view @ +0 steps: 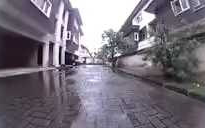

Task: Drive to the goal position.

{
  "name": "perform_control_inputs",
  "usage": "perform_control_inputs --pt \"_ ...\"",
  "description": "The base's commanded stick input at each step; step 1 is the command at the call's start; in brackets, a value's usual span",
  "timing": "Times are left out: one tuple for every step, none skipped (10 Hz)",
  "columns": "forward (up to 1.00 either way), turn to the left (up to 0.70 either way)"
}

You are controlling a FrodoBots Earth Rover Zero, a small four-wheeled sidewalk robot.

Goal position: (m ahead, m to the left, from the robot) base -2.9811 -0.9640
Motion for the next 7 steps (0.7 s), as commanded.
perform_control_inputs --pt "0.70 0.00" --pt "0.70 0.00" --pt "0.70 0.00" --pt "0.70 0.00" --pt "0.70 0.00" --pt "0.70 0.00" --pt "0.70 0.05"
